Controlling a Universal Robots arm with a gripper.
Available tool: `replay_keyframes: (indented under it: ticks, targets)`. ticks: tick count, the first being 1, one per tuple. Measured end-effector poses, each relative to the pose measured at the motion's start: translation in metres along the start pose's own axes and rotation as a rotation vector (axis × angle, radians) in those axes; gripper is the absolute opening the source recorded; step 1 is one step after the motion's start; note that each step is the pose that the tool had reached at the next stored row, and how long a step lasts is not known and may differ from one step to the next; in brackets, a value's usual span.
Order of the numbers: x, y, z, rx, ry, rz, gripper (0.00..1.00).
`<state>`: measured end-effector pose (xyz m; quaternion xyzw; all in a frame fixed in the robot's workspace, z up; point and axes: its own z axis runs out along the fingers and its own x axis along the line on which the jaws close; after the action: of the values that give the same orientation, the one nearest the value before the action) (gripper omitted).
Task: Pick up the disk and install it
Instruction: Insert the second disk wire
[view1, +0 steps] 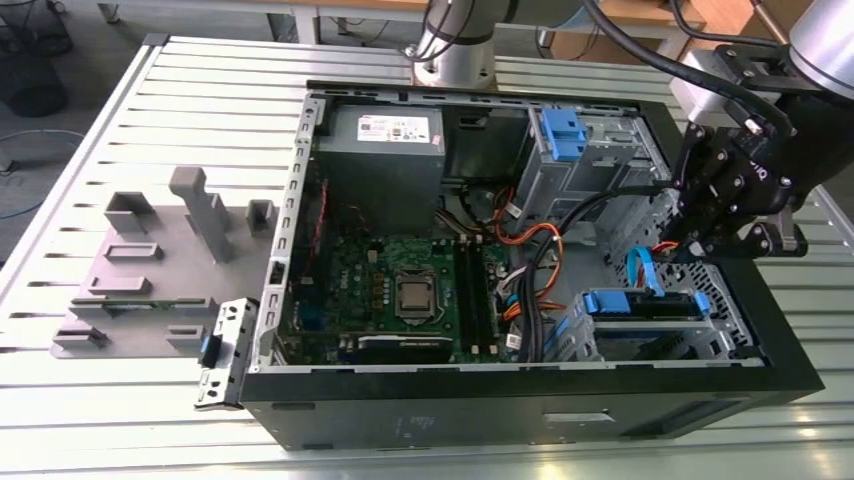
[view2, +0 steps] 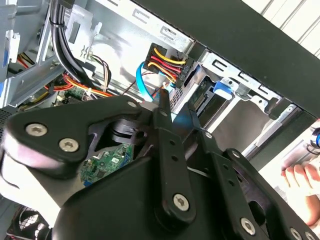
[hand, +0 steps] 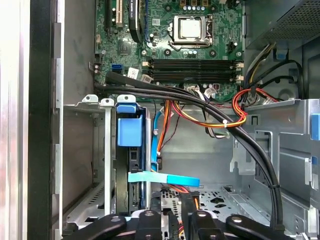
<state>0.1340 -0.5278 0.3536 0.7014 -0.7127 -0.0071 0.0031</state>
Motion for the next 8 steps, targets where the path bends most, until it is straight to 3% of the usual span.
replay_keyframes:
  ticks: [1, 8]
  targets:
    - [0.0, 0.0, 0.0, 0.0, -0.0001, 0.0, 0.31]
    - [-0.0001, -0.0082, 0.0006, 0.0, -0.0001, 0.0, 0.31]
